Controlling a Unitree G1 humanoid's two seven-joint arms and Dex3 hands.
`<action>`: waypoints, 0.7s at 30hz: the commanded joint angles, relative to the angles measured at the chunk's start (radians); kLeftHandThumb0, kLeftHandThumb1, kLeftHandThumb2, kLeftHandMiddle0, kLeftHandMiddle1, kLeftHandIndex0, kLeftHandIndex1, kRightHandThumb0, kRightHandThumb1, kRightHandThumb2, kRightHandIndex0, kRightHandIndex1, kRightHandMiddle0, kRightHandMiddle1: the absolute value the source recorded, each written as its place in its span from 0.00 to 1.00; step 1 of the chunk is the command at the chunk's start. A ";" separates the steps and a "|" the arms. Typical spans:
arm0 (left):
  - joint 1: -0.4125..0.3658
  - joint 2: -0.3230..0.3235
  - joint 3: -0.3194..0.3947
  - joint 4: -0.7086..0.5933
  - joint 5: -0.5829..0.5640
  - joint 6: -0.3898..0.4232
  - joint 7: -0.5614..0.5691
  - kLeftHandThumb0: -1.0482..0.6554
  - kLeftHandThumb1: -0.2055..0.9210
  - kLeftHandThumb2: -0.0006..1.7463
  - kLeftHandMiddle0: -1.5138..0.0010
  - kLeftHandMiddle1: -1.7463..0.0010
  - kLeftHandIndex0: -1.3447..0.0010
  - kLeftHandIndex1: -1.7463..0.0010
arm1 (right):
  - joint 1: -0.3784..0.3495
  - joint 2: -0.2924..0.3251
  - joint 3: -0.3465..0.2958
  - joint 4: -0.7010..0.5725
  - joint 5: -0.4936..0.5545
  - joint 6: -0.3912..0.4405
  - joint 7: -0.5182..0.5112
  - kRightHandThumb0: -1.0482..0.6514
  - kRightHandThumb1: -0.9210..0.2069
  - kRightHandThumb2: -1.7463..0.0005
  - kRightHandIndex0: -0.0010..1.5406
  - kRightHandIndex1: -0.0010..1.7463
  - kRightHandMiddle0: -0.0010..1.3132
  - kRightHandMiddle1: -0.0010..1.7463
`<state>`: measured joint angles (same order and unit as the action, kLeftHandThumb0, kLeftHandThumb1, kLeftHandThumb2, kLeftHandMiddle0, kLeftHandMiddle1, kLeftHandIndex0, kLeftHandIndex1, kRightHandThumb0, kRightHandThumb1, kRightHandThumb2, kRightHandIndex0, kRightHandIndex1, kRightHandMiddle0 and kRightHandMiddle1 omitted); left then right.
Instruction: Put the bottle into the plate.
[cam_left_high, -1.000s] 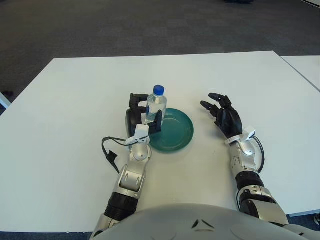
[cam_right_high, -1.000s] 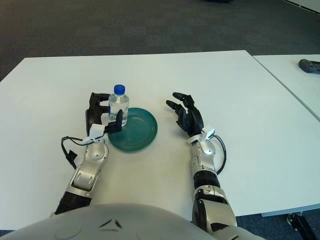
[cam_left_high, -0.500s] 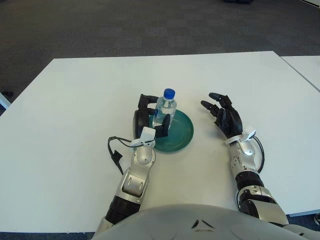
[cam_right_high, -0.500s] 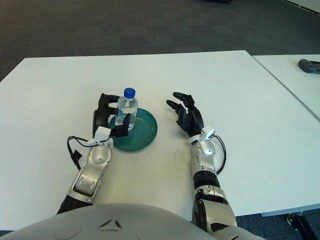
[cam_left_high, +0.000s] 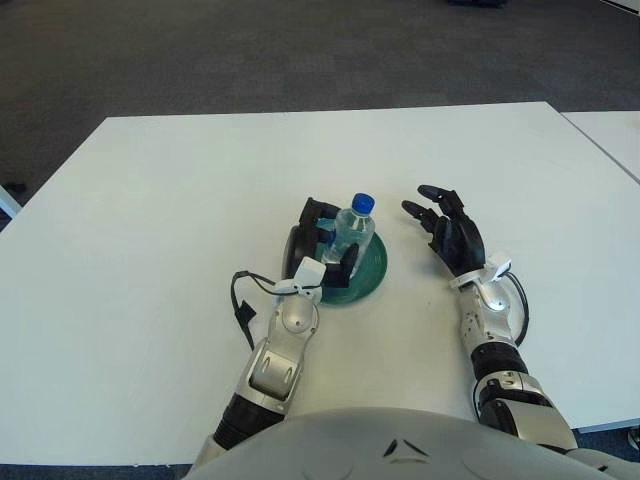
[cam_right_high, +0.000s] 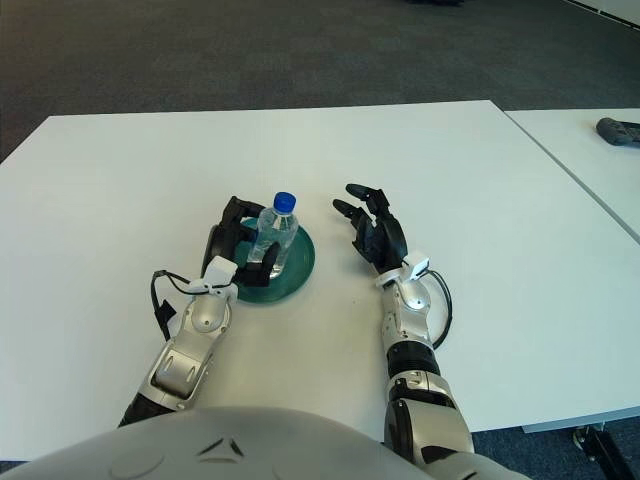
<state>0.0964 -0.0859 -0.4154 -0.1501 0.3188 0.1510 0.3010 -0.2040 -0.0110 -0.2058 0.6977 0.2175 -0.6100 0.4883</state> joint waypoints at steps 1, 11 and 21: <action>-0.011 0.019 0.000 0.016 0.002 -0.026 -0.042 0.20 0.81 0.34 0.81 0.37 0.92 0.25 | 0.136 0.058 0.005 0.078 0.017 -0.019 -0.008 0.21 0.00 0.52 0.21 0.23 0.00 0.54; -0.016 0.015 0.006 -0.014 0.074 0.080 -0.069 0.01 1.00 0.21 0.91 0.92 1.00 0.74 | 0.137 0.057 0.007 0.077 0.017 -0.019 -0.009 0.21 0.00 0.52 0.21 0.23 0.00 0.54; -0.003 -0.017 0.008 -0.112 0.100 0.244 -0.106 0.00 1.00 0.25 0.99 1.00 1.00 0.99 | 0.137 0.056 0.006 0.077 0.018 -0.018 -0.009 0.21 0.00 0.52 0.21 0.23 0.00 0.54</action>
<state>0.0933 -0.0824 -0.4133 -0.2313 0.4061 0.3510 0.2029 -0.2011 -0.0110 -0.2035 0.6927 0.2164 -0.6164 0.4865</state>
